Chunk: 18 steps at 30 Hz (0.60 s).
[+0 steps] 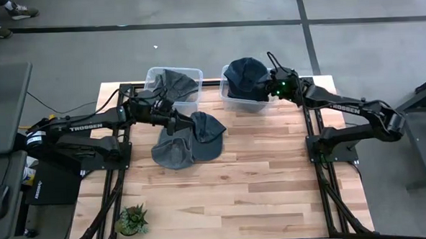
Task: Pick & Place hat
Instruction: Put the right black cap into the right transparent bin
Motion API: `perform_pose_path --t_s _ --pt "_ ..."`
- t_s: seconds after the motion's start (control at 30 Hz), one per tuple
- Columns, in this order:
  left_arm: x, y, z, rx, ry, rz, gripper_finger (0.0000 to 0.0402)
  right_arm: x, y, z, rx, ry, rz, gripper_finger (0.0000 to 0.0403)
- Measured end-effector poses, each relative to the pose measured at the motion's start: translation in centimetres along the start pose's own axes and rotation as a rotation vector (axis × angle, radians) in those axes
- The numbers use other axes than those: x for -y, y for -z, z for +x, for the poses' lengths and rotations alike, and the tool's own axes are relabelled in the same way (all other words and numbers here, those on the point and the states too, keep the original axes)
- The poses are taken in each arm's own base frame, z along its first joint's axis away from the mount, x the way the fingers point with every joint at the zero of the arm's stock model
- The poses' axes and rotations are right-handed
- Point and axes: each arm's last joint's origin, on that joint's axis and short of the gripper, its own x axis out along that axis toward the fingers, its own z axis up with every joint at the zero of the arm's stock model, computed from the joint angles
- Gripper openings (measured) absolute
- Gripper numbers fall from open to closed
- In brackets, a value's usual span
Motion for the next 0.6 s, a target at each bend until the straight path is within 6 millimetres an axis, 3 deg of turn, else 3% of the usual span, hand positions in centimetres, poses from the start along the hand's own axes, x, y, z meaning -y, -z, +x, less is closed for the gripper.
perform_pose_path --t_s 0.2,0.6 --pt "0.0 0.1 0.0 -0.005 -0.004 -0.002 0.0202 0.1 -0.4 -0.3 -0.04 0.032 -0.034 0.0017" --pt "-0.2 0.3 0.0 -0.028 -0.022 -0.013 0.0202 1.7 -0.5 0.0 -0.122 0.025 -0.015 0.0011"
